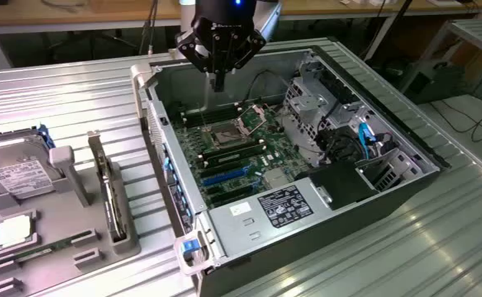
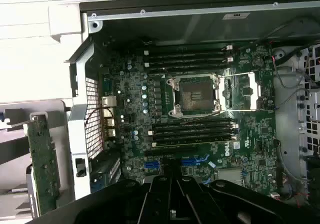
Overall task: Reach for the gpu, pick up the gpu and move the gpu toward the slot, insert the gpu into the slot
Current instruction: 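Reach for the gpu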
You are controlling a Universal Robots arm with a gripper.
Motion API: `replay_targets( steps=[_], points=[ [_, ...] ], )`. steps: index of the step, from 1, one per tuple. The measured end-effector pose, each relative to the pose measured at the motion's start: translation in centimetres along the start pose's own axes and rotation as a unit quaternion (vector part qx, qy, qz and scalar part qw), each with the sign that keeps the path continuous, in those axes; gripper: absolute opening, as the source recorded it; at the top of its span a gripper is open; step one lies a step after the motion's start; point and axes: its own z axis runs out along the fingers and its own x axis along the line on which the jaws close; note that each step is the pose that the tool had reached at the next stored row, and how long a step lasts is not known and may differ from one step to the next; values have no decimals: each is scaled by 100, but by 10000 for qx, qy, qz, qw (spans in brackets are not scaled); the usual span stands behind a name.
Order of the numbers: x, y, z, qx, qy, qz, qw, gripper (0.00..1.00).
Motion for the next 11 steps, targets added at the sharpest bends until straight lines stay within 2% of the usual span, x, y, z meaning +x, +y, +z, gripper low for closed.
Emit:
replay_targets(
  steps=[1,2,5,11],
  points=[
    [0,0,0,0,0,0,10000,11],
    [3,-1,0,1,16,1,10000,11],
    [152,-15,-2,1,18,1,10000,11],
    [282,-30,-6,2,27,1,10000,11]
  ],
)
